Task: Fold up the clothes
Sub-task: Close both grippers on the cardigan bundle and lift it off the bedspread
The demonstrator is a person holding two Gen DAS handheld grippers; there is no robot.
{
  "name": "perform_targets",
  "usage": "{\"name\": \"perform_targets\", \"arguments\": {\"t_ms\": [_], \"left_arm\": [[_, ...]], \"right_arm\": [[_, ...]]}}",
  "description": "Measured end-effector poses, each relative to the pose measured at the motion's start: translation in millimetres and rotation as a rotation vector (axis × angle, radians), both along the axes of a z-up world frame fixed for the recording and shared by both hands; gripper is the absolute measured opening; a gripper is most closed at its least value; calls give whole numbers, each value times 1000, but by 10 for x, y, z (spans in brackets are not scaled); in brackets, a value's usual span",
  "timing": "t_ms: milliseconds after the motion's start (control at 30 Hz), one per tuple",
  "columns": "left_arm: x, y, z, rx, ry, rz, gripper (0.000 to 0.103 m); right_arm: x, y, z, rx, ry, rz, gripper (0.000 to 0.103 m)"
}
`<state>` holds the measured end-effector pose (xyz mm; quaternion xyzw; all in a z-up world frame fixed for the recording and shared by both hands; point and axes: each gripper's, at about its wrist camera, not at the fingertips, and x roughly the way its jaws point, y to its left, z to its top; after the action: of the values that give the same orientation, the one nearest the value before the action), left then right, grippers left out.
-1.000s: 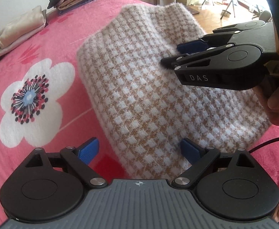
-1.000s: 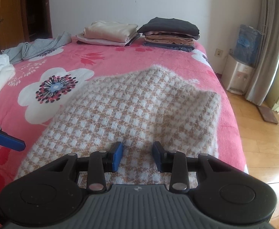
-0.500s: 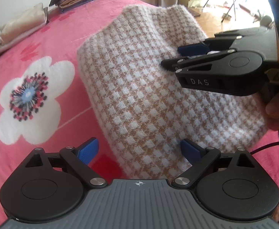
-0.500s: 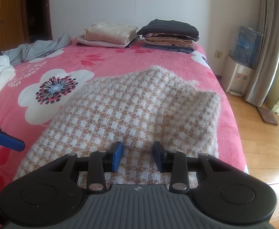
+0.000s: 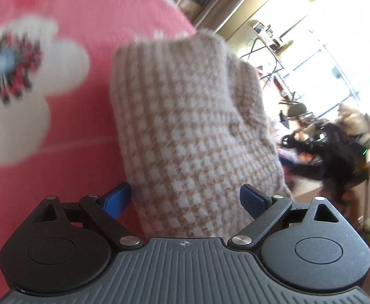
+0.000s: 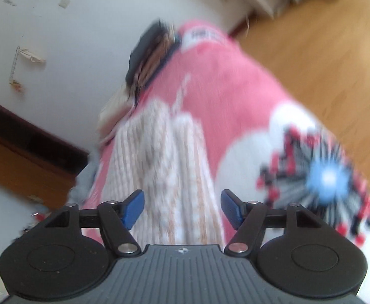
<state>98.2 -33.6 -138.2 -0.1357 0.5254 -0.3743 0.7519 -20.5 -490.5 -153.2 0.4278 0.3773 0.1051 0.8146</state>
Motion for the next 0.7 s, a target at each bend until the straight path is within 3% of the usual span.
{"name": "perform_targets", "arguments": {"t_ms": [133, 300, 433, 533, 700], "left_arm": [[106, -58, -160, -39, 60, -22, 93], [236, -220, -254, -54, 88, -34, 98], [282, -272, -302, -84, 109, -10, 100], [297, -285, -341, -114, 124, 22, 101], [230, -243, -346, -156, 115, 58, 101]], "right_arm": [[99, 132, -265, 49, 65, 135, 77], [464, 315, -349, 95, 29, 259, 100], [807, 422, -370, 91, 4, 326, 100], [980, 412, -442, 150, -13, 330, 100], [858, 448, -417, 163, -21, 392, 92]]}}
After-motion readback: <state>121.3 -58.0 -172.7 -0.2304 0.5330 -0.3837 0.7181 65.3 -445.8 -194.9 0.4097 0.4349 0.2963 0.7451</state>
